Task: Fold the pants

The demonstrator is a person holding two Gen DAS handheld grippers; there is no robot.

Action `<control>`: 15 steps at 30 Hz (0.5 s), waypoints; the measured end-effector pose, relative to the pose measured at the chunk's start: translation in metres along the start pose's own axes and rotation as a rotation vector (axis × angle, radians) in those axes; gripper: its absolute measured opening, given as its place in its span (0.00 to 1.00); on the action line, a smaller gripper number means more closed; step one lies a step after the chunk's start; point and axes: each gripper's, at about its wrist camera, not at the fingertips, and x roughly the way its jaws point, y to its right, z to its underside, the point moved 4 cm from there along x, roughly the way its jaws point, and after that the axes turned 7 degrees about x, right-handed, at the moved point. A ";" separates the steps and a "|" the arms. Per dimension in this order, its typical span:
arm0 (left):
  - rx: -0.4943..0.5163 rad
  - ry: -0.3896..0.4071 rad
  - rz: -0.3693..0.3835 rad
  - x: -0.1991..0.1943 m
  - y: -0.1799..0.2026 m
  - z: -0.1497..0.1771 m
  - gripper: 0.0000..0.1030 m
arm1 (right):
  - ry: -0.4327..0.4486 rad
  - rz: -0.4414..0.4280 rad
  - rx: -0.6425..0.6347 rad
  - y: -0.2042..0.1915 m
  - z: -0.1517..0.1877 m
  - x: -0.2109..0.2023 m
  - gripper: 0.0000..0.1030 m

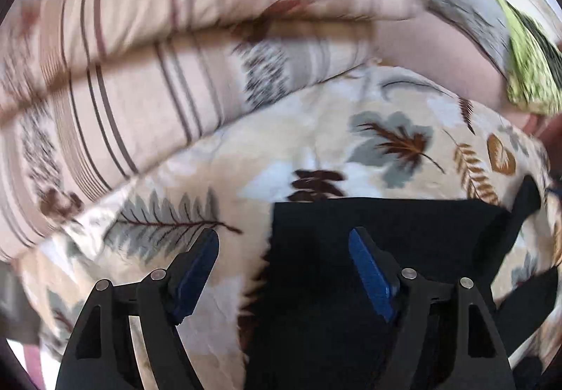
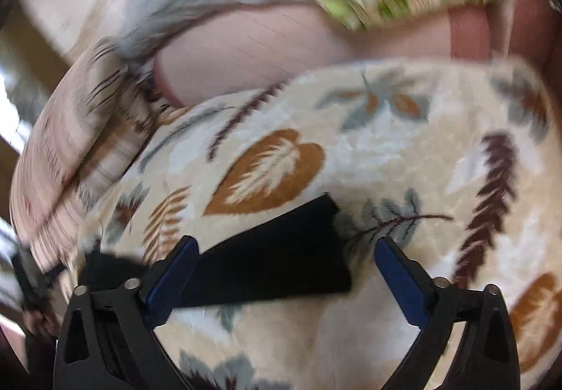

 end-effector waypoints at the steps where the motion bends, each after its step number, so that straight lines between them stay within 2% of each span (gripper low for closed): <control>1: -0.018 -0.014 0.008 0.008 -0.005 -0.003 0.73 | -0.019 -0.016 0.026 0.005 -0.003 0.008 0.85; 2: -0.043 -0.022 0.006 0.015 -0.011 -0.005 0.73 | -0.036 -0.026 0.036 0.009 -0.003 0.015 0.85; 4: -0.079 -0.009 0.017 0.020 -0.016 -0.005 0.73 | -0.075 -0.011 0.015 0.012 0.001 0.024 0.75; 6: -0.116 0.022 0.052 0.023 -0.021 -0.004 0.74 | -0.094 -0.067 0.010 0.014 0.012 0.023 0.75; 9: -0.153 0.040 0.088 0.027 -0.015 0.007 0.74 | -0.124 -0.137 0.067 0.024 0.029 0.021 0.75; 11: -0.161 0.040 0.115 0.029 -0.011 0.016 0.73 | -0.119 -0.184 0.163 0.036 0.035 0.023 0.75; 15: -0.149 0.057 0.111 0.025 0.002 0.029 0.73 | -0.093 -0.192 0.255 0.047 0.042 0.023 0.71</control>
